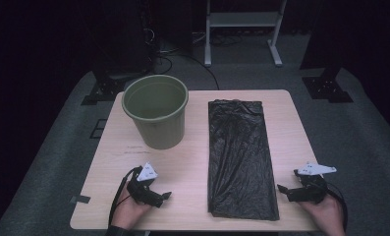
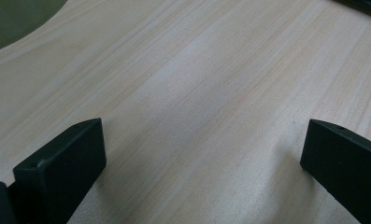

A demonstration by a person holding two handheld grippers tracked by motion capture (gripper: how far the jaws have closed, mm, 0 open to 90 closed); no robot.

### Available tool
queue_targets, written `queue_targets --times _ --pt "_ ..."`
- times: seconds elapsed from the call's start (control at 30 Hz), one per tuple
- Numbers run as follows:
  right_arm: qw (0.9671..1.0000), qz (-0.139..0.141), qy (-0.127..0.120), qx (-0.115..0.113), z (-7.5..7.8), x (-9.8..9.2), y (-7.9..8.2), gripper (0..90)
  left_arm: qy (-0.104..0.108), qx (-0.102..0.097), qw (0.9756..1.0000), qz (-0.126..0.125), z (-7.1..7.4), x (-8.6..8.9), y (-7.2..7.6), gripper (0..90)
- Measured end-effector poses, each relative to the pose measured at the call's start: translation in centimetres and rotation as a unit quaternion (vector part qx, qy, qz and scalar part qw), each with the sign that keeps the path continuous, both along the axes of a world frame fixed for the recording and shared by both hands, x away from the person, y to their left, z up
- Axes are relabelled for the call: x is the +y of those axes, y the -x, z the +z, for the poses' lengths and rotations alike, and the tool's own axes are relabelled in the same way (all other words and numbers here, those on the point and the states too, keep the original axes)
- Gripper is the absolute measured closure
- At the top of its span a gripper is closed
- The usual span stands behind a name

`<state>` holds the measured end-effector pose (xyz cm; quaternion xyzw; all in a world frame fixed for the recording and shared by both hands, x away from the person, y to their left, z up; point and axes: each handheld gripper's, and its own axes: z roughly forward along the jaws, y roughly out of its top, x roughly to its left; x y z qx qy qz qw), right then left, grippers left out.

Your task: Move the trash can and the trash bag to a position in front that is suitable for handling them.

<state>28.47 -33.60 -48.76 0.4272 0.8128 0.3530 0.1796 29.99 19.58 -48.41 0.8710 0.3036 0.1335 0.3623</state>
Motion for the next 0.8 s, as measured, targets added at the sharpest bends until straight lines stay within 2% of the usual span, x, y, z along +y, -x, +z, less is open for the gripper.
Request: queue_targets --times 0.13,0.17,0.37,0.47,0.57,0.63,0.8 --pt "1.0 -0.005 0.0 0.0 0.0 0.1 0.1 9.5 0.0 0.0 1.0 -0.004 0.0 0.1 0.0 0.0" --pt "1.0 -0.003 -0.003 -0.003 0.1 0.1 0.1 14.3 -0.001 0.0 1.0 -0.007 0.0 0.1 0.0 0.0" --pt "0.9997 -0.018 -0.012 0.007 0.3 0.3 0.2 14.4 0.0 0.0 1.0 -0.01 0.0 0.2 0.0 0.0" --pt "0.9997 -0.023 -0.007 0.007 0.7 0.6 0.3 14.6 0.0 0.0 1.0 -0.01 0.0 0.2 0.0 0.0" --pt "0.9995 -0.026 -0.015 -0.002 1.3 1.2 0.4 19.1 0.0 0.0 1.0 -0.01 0.0 0.2 0.0 0.0" --pt "0.9996 -0.015 -0.025 0.0 1.6 2.2 0.1 22.3 0.0 0.0 1.0 -0.009 0.0 0.2 0.0 0.0" --pt "0.9995 0.004 -0.031 0.001 1.8 3.7 -0.4 27.0 0.0 0.0 1.0 -0.009 0.0 0.2 0.0 0.0"
